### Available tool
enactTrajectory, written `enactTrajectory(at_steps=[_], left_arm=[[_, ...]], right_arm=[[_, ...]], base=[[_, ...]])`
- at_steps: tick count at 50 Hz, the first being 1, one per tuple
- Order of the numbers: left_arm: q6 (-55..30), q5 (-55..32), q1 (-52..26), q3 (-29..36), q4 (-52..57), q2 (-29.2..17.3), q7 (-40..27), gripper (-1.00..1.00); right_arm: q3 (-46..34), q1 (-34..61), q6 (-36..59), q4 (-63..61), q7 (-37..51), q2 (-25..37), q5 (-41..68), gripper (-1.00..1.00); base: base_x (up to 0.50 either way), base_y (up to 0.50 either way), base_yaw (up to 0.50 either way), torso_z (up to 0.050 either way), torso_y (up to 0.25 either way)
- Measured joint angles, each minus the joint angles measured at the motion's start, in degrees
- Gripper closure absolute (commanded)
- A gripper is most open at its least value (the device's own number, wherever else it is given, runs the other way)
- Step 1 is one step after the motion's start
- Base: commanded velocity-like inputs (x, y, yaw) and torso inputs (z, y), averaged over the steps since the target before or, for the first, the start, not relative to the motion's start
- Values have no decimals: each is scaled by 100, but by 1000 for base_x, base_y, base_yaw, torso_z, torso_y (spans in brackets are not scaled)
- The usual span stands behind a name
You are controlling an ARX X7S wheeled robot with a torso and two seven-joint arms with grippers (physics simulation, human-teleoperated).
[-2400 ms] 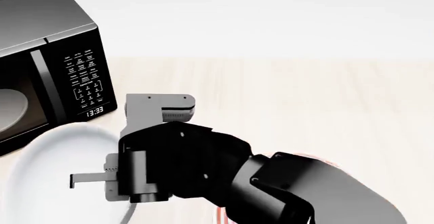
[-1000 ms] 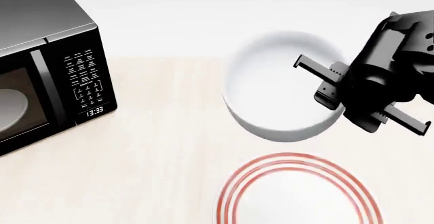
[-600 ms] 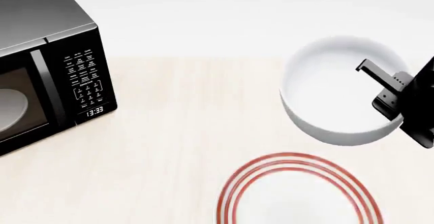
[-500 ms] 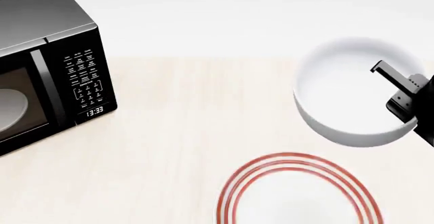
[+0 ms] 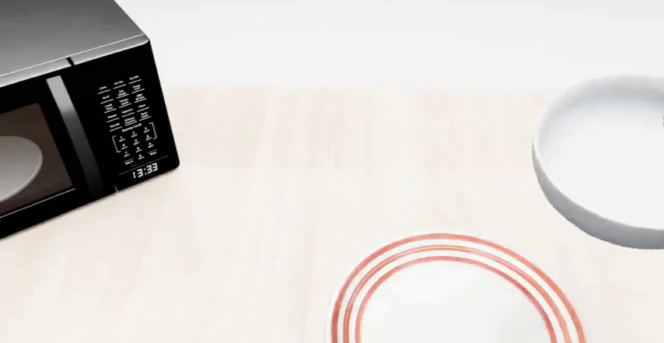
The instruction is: Put the white bowl to the right of the plate.
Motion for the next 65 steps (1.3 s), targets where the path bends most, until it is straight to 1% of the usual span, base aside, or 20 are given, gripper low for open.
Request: enactTrajectory(at_steps=[15,26,65], left_arm=[[-19,26,-26,89,-24,-25,-32,-100],[-14,41,-24,129,-31,-42,-57,-100],[9,35,12,204,-7,-94,-143,-100]], right_arm=[[72,-418,-105,3,-73,540,61,100],[150,-763,-175,6,-117,809,77,100],[429,-1706,-399,10,-260,1029,202,100]], base=[[0,0,0,0,1],[0,0,0,1,0],[0,0,0,0,1]])
